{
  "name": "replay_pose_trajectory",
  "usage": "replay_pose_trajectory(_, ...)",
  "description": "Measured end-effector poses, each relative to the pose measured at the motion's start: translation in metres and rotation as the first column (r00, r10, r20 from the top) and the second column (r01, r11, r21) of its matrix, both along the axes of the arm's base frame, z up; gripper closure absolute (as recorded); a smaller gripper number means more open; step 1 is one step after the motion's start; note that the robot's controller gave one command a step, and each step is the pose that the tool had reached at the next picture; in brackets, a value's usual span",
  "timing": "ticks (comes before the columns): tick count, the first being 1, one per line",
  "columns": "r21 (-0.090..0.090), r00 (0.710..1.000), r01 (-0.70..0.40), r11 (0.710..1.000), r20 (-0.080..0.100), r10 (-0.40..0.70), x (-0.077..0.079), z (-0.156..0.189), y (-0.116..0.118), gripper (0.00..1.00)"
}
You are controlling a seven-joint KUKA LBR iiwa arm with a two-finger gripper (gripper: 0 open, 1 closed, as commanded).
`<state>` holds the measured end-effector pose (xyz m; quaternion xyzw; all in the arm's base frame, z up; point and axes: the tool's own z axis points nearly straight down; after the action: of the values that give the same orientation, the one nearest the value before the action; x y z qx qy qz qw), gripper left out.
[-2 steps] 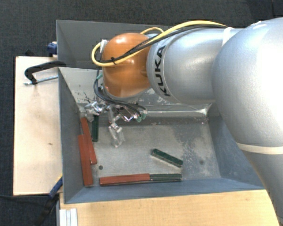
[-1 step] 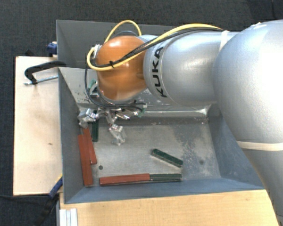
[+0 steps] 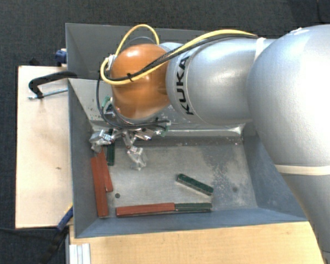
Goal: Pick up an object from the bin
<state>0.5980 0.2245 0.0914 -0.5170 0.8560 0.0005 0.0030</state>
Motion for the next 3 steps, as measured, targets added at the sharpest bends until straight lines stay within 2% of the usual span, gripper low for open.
replay_pose_trajectory(1,-0.001,0.986,-0.164,0.986,-0.005,0.164,-0.012,0.041,-0.003,0.0)
replay_pose_trajectory(2,0.001,0.995,-0.1,0.995,0.007,0.1,0.0,0.029,0.002,0.0)
replay_pose_trajectory(3,-0.002,0.942,-0.336,0.942,0.0,0.336,-0.003,-0.018,0.009,1.0)
